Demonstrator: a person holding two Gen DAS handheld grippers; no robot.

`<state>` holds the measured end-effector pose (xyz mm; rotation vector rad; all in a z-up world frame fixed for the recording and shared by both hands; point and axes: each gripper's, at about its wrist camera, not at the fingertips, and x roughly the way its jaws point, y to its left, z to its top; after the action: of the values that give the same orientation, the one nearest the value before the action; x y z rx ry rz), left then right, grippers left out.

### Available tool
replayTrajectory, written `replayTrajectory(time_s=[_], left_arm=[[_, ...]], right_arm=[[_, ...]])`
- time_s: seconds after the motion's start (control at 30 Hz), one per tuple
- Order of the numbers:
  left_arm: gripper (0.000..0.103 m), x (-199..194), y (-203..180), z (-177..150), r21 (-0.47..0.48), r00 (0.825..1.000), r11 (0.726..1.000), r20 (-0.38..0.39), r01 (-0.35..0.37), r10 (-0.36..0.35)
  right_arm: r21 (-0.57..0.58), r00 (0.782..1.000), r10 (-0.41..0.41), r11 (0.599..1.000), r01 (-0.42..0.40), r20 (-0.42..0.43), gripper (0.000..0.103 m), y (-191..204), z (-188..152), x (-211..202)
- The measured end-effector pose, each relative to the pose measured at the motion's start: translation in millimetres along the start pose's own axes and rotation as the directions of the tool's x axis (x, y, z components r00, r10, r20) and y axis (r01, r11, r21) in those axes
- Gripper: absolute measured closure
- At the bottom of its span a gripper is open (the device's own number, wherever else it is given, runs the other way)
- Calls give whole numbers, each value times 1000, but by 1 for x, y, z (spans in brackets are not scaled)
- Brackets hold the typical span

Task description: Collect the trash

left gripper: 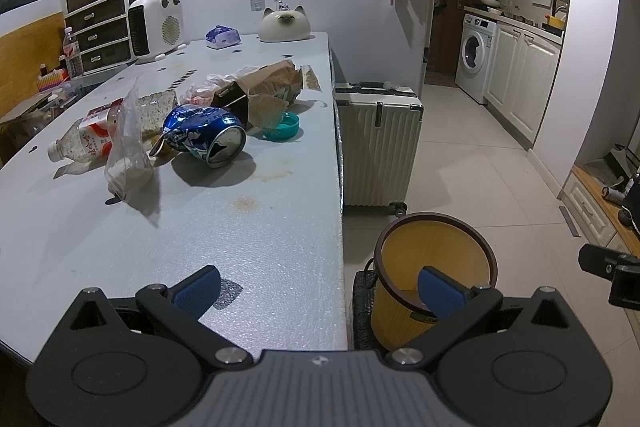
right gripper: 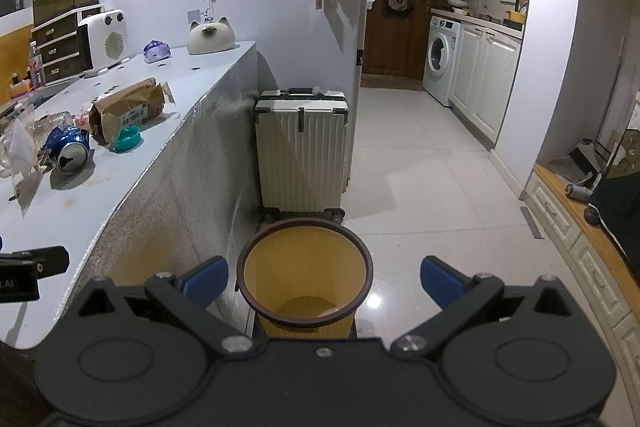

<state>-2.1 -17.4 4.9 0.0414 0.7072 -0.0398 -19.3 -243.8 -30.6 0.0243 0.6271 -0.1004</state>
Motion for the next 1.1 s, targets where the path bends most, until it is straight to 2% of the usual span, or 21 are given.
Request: replayTrajectory(time_s=[1.1], left_arm=[[0, 3, -2, 0, -3, 1000, 1000, -3, 5, -5]], right_arm=[[2, 1000, -4, 1000, 4, -11, 0, 6, 6, 0]])
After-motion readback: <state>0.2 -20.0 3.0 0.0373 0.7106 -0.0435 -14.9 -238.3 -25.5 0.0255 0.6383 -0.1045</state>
